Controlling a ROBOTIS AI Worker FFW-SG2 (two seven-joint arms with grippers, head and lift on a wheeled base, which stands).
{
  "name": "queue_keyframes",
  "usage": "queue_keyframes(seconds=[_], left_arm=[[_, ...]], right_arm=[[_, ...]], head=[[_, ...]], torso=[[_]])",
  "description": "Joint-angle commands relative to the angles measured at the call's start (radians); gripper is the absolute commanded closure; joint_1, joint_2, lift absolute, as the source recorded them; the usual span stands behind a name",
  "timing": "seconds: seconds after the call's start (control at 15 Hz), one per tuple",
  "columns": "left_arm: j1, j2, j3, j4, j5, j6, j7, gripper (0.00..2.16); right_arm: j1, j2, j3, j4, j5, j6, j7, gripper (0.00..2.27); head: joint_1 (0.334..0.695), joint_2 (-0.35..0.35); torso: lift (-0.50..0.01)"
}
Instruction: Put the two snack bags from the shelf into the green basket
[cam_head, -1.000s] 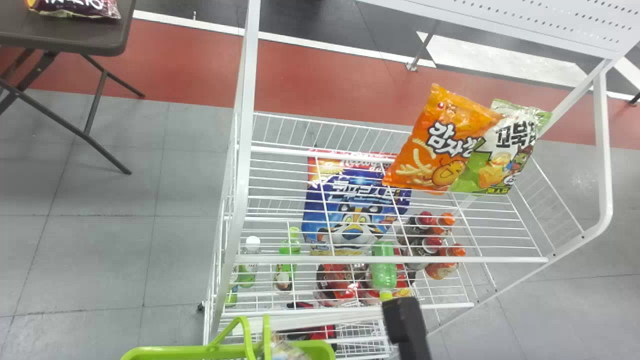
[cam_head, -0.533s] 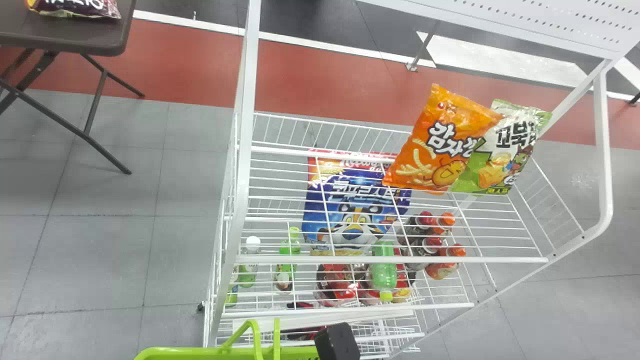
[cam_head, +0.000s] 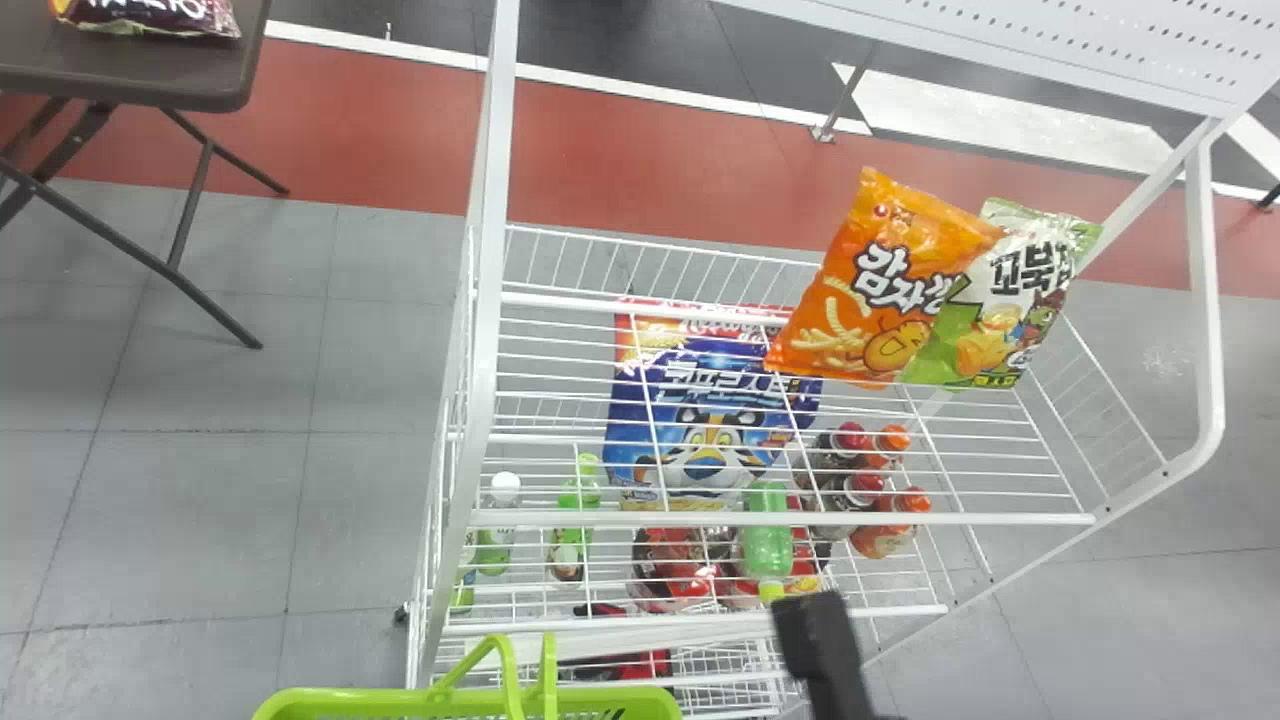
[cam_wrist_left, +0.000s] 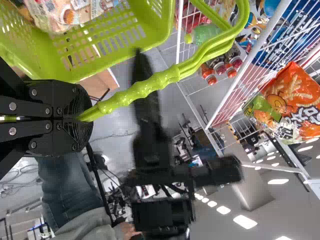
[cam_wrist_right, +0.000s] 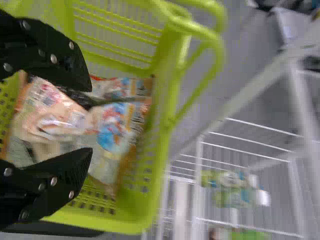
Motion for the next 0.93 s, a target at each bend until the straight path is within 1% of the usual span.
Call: queue_keyframes(seconds=[0.0,0.07,0.13,0.33,0.4,0.53,0.67,0.87], left_arm=[[-0.001,0.001,-0.001,0.0,0.0,-0.001,-0.002,1.97],[0.001,0.0,-0.001,0.0,0.0,-0.001,-0.003,1.97],[0.002,0.0,-0.001,0.0,0.0,-0.001,-0.005,1.97],[0.004,0.001,-0.001,0.0,0.0,-0.007,-0.005,1.97],[0.002,0.0,-0.001,0.0,0.0,-0.007,-0.005,1.97],[0.002,0.0,-0.001,0.002,-0.001,-0.013,-0.005,1.97],[0.002,0.001,0.002,0.005,-0.001,-0.019,-0.006,1.97],[0.002,0.001,0.004,0.006,-0.001,-0.023,-0.01,1.97]], right_arm=[[0.008,0.039,-0.058,-0.009,-0.024,-0.261,0.006,0.08],[0.008,0.052,-0.061,-0.008,-0.023,-0.39,-0.001,0.08],[0.01,0.061,-0.058,-0.005,-0.016,-0.482,-0.035,0.08],[0.03,0.108,-0.035,0.043,-0.019,-0.853,-0.112,0.1],[0.04,0.111,-0.018,0.072,-0.01,-1.003,-0.136,0.11],[0.063,0.116,0.018,0.138,0.04,-1.27,-0.158,0.11],[0.069,0.124,0.028,0.178,0.047,-1.313,-0.169,0.11],[0.068,0.127,0.038,0.193,0.063,-1.298,-0.204,0.11]], head=[[0.695,-0.35],[0.695,-0.35],[0.695,-0.35],[0.695,-0.35],[0.695,-0.35],[0.695,-0.35],[0.695,-0.35],[0.695,-0.35]], torso=[[-0.011],[-0.011],[-0.011],[-0.011],[-0.011],[-0.011],[-0.011],[-0.011]])
